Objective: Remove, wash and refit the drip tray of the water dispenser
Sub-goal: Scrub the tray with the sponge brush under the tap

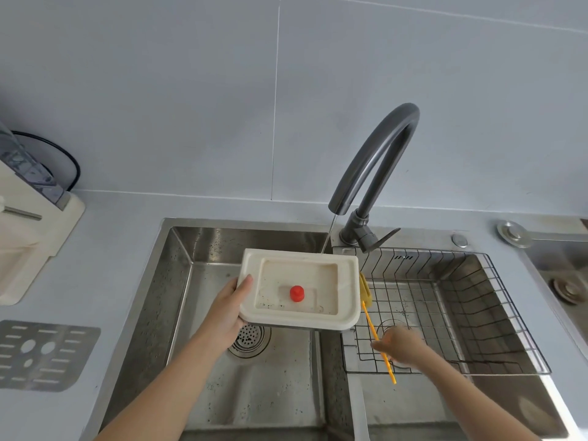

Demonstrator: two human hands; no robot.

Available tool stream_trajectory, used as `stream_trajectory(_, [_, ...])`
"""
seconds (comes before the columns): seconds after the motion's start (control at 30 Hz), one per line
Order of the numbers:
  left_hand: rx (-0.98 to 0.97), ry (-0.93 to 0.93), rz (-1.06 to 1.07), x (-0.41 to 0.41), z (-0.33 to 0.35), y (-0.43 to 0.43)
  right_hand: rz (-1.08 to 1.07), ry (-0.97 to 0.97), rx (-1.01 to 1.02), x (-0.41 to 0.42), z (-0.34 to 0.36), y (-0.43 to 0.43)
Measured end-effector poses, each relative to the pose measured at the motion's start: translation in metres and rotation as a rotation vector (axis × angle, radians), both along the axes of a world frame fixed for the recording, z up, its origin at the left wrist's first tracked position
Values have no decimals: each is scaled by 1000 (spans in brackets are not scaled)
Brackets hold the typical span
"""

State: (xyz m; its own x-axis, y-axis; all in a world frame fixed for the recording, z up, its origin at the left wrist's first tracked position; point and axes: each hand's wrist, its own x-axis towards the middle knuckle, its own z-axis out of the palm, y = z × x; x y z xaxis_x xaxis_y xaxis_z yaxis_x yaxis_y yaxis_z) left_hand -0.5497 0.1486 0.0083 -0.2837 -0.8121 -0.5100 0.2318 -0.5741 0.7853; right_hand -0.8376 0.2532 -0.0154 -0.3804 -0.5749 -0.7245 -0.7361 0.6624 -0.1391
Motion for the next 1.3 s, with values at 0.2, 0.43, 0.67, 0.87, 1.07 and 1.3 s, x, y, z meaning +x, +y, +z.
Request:
stream_trajectory(0.2, [-16,44,-56,-7,0,-2,-38,100,-53,11,-7,6])
stream_trajectory(0.43, [-32,100,-96,-13,-1,-4,-264,-59,-299,-6,28,24])
stream_trajectory(0.67, [-8,101,-118,-17,-7,-5,-282,-148,-704,-1,98,104])
stream_trajectory(0.87, [12,83,-136,-27,-9,-5,-14,-113,-696,12,158,114])
stream_trajectory(1.07, [5,85,-156,-36,-8,-4,319,46,-590,19,167,84])
stream_trajectory(1.3, [-40,96,-209,-40,-2,-12,514,251,-458,24,167,51])
